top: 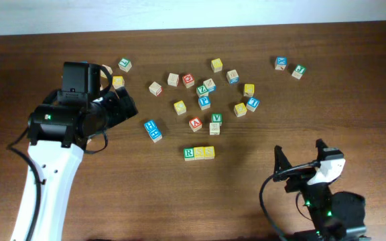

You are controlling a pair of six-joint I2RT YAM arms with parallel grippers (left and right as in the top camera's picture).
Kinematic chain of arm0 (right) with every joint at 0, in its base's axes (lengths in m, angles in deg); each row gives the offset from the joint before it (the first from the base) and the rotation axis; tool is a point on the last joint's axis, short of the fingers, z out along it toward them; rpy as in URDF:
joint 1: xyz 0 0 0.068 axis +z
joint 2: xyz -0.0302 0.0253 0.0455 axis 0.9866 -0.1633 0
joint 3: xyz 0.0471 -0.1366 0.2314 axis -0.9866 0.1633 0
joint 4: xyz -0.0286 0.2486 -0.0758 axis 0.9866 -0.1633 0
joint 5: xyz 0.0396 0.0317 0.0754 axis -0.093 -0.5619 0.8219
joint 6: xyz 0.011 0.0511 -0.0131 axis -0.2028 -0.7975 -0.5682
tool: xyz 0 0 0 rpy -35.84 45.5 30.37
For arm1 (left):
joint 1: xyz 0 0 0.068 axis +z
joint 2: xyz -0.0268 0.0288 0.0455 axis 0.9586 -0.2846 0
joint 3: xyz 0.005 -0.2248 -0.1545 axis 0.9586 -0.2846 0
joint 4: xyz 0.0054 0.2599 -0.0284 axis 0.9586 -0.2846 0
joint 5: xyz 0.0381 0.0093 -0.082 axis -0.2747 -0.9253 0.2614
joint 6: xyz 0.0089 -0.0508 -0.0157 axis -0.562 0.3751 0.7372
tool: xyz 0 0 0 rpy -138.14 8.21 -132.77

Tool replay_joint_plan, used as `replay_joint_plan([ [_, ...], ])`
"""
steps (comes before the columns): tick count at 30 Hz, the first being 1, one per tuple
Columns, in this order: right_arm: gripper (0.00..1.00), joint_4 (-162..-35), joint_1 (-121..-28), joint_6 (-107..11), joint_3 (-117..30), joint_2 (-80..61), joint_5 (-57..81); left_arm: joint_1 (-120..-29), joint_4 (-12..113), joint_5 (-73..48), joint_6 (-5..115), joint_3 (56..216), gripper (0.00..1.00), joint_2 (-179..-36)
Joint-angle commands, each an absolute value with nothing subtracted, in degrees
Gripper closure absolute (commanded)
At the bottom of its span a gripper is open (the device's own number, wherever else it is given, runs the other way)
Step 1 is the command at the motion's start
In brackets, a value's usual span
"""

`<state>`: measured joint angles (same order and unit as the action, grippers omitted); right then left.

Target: Spell out RSS

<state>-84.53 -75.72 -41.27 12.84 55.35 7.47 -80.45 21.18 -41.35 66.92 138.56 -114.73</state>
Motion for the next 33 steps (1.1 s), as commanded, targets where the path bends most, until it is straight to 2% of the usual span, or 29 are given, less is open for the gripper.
replay_joint_plan([
  [1, 0.02, -81.86, -78.03, -40.61, 17.27, 59.64, 8.54, -80.16, 21.34, -42.16, 66.57, 139.02, 0.01, -114.33],
  [10, 0.02, -64.68, -80.41, -40.61, 29.67, 61.03, 10.03, -80.16, 21.34, -42.16, 66.57, 139.02, 0.01, -114.33],
  [17, 0.02, -70.17, -80.72, -38.89, 29.64, 61.03, 9.37, -80.16, 21.34, -42.16, 66.57, 139.02, 0.01, -114.33],
  [26, 0.02, -70.19, -80.72, -38.89, 29.64, 61.03, 8.52, -80.16, 21.34, -42.16, 66.57, 139.02, 0.01, -114.33],
  [29, 0.02, -70.26, -80.72, -33.36, 29.64, 61.03, 8.5, -80.16, 21.34, -42.16, 66.57, 139.02, 0.01, -114.33],
  [33, 0.01, -70.52, -80.72, -33.16, 29.64, 61.03, 6.09, -80.16, 21.36, -42.16, 66.57, 139.02, 0.01, -114.33],
])
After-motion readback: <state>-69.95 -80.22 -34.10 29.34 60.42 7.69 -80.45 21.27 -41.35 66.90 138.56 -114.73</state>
